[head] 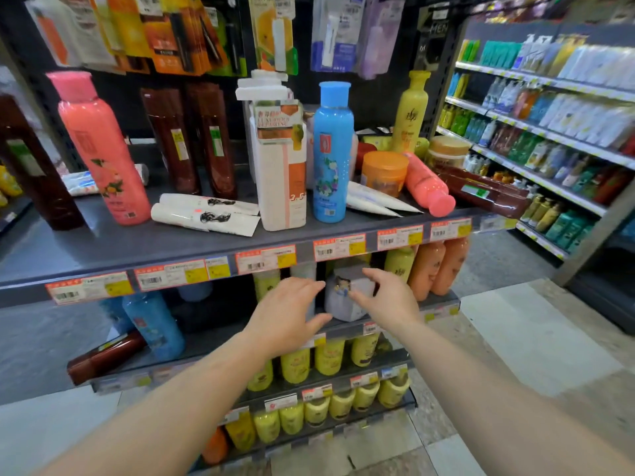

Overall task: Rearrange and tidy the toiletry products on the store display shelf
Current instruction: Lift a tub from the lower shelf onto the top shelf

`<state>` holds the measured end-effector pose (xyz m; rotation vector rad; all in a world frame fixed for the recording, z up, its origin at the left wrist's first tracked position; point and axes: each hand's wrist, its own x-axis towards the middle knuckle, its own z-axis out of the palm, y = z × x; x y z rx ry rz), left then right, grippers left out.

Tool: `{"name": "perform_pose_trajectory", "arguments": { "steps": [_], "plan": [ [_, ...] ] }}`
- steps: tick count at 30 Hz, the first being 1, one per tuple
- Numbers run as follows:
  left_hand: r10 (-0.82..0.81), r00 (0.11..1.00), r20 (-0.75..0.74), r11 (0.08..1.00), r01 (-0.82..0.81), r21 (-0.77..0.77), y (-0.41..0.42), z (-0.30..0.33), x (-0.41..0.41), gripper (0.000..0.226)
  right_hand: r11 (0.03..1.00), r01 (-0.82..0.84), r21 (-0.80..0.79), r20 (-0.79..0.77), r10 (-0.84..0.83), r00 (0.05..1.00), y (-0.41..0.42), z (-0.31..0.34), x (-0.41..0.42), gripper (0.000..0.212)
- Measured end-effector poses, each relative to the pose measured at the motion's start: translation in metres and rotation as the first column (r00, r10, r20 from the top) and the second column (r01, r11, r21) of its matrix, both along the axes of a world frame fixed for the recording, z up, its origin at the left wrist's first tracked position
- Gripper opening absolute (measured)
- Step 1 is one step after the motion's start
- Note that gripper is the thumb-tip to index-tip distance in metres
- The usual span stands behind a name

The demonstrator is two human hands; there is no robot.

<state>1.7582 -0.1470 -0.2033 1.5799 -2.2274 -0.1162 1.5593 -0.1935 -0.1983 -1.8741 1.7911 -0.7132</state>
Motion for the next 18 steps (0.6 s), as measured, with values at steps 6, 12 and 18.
{"name": "perform_pose_trajectory", "arguments": {
  "steps": [6, 12, 18],
  "plan": [
    [0.074, 0.995, -0.063, 0.986, -0.064, 0.154, -0.025, -0.038, -0.026, 0.072, 0.999, 0.034, 0.006, -0.099, -0.034, 0.994, -0.014, -0.031, -0.023, 0.068],
    [0.130, 0.989, -0.073, 0.979, -0.116, 0.170, -0.053, -0.067, -0.046, 0.081, 1.000, -0.018, 0.016, -0.116, 0.020, 0.993, -0.044, -0.054, -0.030, 0.074],
    [0.171, 0.983, -0.058, 0.972, -0.159, 0.174, -0.072, -0.088, -0.056, 0.082, 0.992, -0.116, -0.050, -0.188, 0.105, 0.977, -0.077, -0.072, -0.028, 0.056]
  ]
}}
